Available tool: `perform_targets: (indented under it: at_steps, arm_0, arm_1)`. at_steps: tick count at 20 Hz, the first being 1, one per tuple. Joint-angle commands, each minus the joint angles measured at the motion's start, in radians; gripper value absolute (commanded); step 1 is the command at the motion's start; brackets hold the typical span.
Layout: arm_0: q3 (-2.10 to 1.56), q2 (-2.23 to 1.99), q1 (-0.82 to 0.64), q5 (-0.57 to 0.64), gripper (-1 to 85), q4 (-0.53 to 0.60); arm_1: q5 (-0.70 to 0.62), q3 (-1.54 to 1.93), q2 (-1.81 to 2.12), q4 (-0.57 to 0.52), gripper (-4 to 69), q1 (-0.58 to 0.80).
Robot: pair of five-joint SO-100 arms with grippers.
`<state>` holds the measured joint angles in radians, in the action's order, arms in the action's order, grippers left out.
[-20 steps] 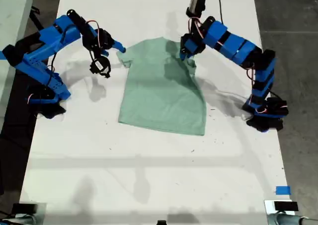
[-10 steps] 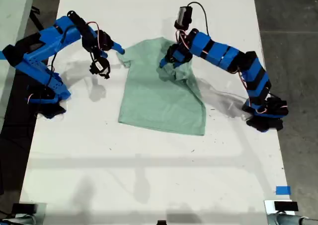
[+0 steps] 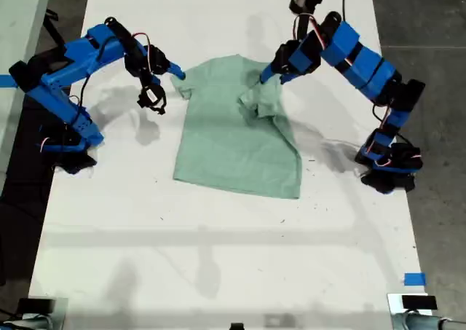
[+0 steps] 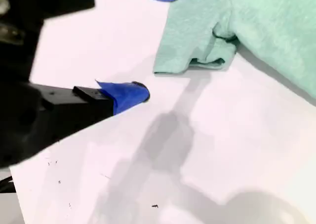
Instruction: Fold t-shirt
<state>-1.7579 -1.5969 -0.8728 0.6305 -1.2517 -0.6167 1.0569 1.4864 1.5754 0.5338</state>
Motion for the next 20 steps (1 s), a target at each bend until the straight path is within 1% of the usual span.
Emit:
perform_targets:
  at_steps: [1, 4, 7, 9, 10, 11, 12, 13, 14, 17, 18, 20]
  arm_0:
    - [0.124, 0.107, -0.025, -0.002, 33.8, 0.017]
    - [0.255, 0.287, -0.041, -0.003, 33.5, 0.017]
    - [0.42, 0.462, -0.066, -0.003, 32.6, -0.025]
    - [0.534, 0.568, -0.08, -0.008, 29.6, -0.06]
    - [0.609, 0.63, -0.087, -0.011, 25.5, -0.101]
    - [0.678, 0.69, -0.097, -0.025, 16.8, -0.146]
    - [0.712, 0.727, -0.109, -0.044, 6.5, -0.178]
    - [0.713, 0.73, -0.114, -0.046, 2.9, -0.183]
    - [0.703, 0.713, -0.114, -0.06, 0.4, -0.189]
    - [0.672, 0.657, -0.117, -0.074, 0.0, -0.196]
    - [0.664, 0.623, -0.117, -0.078, 0.0, -0.209]
    - [0.632, 0.523, -0.126, -0.094, 0.0, -0.221]
  arm_1:
    - [0.037, 0.077, 0.13, -0.011, 21.3, -0.051]
    - [0.06, 0.149, 0.184, -0.023, 19.0, -0.084]
    - [0.083, 0.209, 0.238, -0.035, 17.1, -0.114]
    - [0.1, 0.268, 0.284, -0.055, 14.3, -0.13]
    - [0.109, 0.302, 0.308, -0.069, 12.9, -0.138]
    - [0.117, 0.336, 0.333, -0.083, 11.5, -0.144]
    - [0.117, 0.367, 0.356, -0.097, 8.5, -0.149]
    - [0.12, 0.397, 0.379, -0.11, 7.1, -0.152]
    - [0.132, 0.426, 0.4, -0.12, 7.2, -0.153]
    - [0.144, 0.485, 0.456, -0.133, 6.4, -0.153]
    - [0.146, 0.5, 0.465, -0.135, 4.6, -0.153]
    - [0.147, 0.529, 0.477, -0.144, 4.0, -0.158]
